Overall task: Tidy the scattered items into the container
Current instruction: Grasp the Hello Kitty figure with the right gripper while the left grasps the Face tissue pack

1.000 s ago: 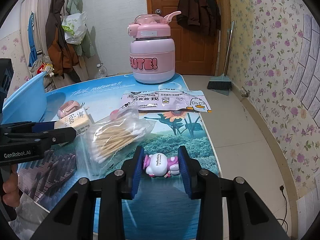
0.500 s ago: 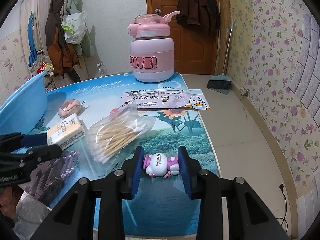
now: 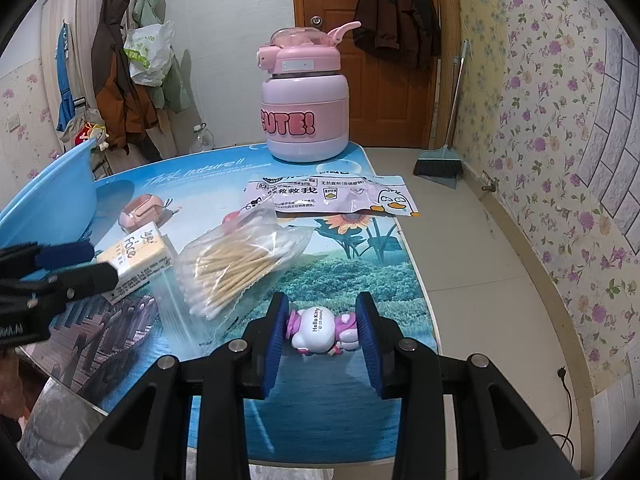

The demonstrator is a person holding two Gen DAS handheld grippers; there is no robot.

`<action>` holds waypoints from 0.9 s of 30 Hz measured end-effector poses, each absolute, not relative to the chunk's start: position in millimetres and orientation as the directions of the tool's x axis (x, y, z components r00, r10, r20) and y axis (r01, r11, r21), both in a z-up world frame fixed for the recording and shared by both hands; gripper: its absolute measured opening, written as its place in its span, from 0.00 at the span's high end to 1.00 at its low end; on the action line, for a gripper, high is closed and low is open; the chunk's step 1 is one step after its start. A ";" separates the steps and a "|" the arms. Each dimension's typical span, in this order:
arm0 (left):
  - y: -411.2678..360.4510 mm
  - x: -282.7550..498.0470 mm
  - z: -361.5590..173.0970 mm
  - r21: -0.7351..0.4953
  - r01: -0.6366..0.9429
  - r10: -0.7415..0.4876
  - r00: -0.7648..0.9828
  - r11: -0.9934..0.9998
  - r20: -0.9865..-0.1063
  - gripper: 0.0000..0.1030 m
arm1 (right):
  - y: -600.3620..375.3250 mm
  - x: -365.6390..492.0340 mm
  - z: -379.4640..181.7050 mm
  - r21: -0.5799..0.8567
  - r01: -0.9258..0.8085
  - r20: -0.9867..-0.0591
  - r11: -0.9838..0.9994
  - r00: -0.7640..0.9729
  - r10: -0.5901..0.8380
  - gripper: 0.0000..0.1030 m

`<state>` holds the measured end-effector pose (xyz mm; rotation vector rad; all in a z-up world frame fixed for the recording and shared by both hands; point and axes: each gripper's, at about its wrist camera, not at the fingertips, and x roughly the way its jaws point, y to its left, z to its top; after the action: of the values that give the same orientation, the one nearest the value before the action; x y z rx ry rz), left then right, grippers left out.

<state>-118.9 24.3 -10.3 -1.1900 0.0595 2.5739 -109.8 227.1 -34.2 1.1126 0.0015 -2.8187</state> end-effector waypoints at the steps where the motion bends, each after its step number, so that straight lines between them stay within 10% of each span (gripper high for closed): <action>1: 25.9 -121.2 -10.2 -0.086 -0.297 0.257 -0.608 -0.951 -0.751 0.40 | 227.1 -109.8 -34.2 0.040 0.104 -0.681 -0.994 -0.725 -0.103 0.65; 27: 29.5 -121.2 -27.2 -0.059 -0.347 0.266 -0.585 -0.936 -0.766 0.53 | 228.3 -111.4 -32.3 0.038 0.110 -0.678 -0.993 -0.727 -0.107 0.65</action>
<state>-121.2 29.5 -27.2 -1.1955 0.1372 2.5226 -111.4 228.3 -32.3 1.1056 0.0070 -2.8154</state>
